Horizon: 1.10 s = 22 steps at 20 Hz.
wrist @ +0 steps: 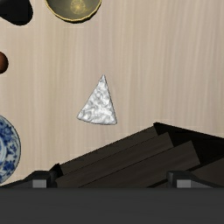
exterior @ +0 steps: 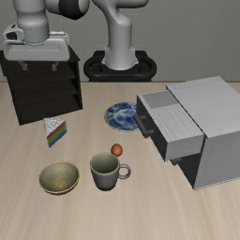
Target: Pick up the cake and place it on the top of the cabinet
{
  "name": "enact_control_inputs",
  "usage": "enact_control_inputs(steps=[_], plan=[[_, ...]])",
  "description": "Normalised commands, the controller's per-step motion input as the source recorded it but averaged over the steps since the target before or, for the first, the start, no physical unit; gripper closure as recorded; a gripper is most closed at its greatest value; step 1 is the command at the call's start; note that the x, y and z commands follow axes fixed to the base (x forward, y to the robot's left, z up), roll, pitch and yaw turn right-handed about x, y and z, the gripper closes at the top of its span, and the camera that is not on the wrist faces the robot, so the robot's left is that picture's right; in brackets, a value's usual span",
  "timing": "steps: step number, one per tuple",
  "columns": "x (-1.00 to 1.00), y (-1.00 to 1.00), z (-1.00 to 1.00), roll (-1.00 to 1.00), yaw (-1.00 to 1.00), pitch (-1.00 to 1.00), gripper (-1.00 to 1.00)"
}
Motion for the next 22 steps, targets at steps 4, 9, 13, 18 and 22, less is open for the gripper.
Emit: enact_control_inputs(steps=[4, 9, 13, 18, 22], plan=[[1.0, 0.0, 0.0, 0.0, 0.0, 0.0, -1.0], [0.0, 0.4, -0.6, 0.0, 0.0, 0.0, -1.0], [0.0, 0.0, -1.0, 0.0, 0.0, 0.0, -1.0], [0.0, 0.0, -1.0, 0.0, 0.0, 0.0, -1.0], [0.0, 0.0, -1.0, 0.0, 0.0, 0.0, -1.0]])
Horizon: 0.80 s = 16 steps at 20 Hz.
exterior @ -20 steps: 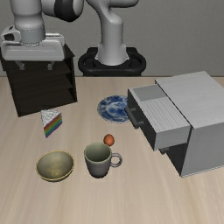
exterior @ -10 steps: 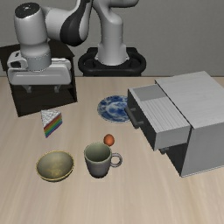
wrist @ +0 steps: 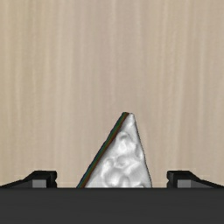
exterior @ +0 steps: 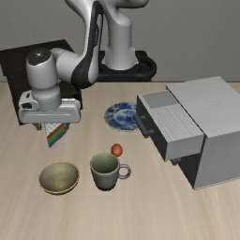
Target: Pick up the cake and place it on the top of the cabinet
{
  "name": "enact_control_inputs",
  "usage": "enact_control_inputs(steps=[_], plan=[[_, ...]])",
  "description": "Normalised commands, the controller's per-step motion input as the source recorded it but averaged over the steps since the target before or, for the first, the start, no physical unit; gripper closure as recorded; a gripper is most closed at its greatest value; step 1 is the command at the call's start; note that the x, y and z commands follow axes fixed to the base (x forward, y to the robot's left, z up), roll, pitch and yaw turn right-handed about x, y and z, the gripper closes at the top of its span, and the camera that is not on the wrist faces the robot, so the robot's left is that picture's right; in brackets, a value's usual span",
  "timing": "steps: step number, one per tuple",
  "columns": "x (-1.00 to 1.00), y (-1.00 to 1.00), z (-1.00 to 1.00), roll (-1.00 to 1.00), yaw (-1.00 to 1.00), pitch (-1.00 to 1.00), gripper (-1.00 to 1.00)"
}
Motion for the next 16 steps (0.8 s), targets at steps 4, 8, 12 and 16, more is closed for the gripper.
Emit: enact_control_inputs(steps=[4, 8, 12, 16], plan=[[0.0, 0.0, -1.0, 0.0, 0.0, 0.0, -1.0], [-0.5, 0.0, 0.0, 0.0, 0.0, 0.0, 1.0], [0.0, 0.0, 0.0, 0.0, 0.0, 0.0, 1.0], [0.0, 0.0, 0.25, 0.0, 0.0, 0.0, 1.0]])
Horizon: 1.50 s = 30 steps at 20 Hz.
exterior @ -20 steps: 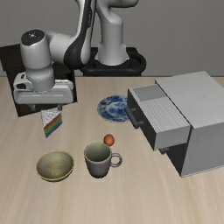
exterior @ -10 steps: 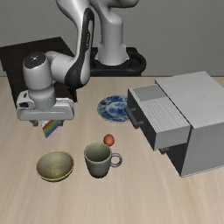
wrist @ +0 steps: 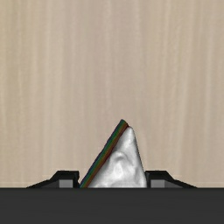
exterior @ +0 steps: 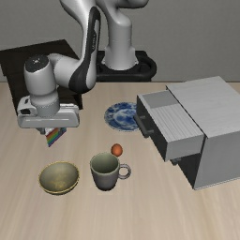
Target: Pick up the cake and place it on the top of the cabinet
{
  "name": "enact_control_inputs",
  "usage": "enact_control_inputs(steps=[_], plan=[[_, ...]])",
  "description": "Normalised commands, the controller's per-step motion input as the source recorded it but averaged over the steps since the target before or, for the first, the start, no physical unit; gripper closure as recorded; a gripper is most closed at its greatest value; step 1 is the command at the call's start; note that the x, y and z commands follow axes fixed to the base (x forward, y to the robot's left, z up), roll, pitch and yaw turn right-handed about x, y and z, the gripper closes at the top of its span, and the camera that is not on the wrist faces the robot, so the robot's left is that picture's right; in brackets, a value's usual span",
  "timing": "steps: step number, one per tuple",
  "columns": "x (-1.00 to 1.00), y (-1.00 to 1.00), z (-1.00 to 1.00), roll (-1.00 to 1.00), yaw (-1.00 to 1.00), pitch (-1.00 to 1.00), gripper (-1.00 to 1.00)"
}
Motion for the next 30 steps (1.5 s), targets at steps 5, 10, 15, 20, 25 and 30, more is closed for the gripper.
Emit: enact_control_inputs(steps=[5, 10, 15, 20, 25, 30], plan=[[0.0, 0.0, 1.0, 0.0, 0.0, 0.0, 1.0], [0.0, 0.0, 1.0, 0.0, 0.0, 0.0, 1.0], [0.0, 0.0, 1.0, 0.0, 0.0, 0.0, 1.0], [0.0, 0.0, 1.0, 0.0, 0.0, 0.0, 1.0], [0.0, 1.0, 0.0, 0.0, 0.0, 0.0, 1.0], [0.0, 1.0, 0.0, 0.0, 0.0, 0.0, 1.0]])
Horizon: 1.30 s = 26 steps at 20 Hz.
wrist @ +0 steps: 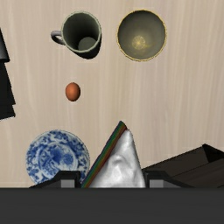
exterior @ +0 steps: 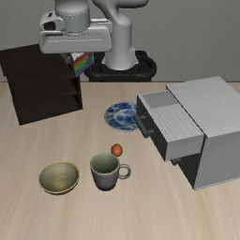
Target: Pick up the cake and place it on the top of the cabinet
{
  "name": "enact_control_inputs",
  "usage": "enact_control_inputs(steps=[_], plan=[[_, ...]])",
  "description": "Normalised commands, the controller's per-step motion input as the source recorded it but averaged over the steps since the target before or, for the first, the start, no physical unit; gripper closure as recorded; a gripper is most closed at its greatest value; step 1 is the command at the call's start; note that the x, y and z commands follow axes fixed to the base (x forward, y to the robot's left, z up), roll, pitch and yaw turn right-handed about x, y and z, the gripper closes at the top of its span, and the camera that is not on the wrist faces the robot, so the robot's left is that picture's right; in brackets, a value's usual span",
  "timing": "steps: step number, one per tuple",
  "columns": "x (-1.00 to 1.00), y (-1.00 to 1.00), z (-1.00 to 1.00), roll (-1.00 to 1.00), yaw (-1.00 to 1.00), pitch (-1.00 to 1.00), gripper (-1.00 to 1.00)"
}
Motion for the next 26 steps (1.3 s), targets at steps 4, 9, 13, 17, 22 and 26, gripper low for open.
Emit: enact_control_inputs(steps=[4, 9, 13, 17, 22, 26], plan=[[0.0, 1.0, 0.0, 0.0, 0.0, 0.0, 1.0], [0.0, 1.0, 0.0, 0.0, 0.0, 0.0, 1.0], [0.0, 1.0, 0.0, 0.0, 0.0, 0.0, 1.0], [0.0, 1.0, 0.0, 0.0, 0.0, 0.0, 1.0], [0.0, 1.0, 0.0, 0.0, 0.0, 0.0, 1.0], [0.0, 1.0, 0.0, 0.0, 0.0, 0.0, 1.0]])
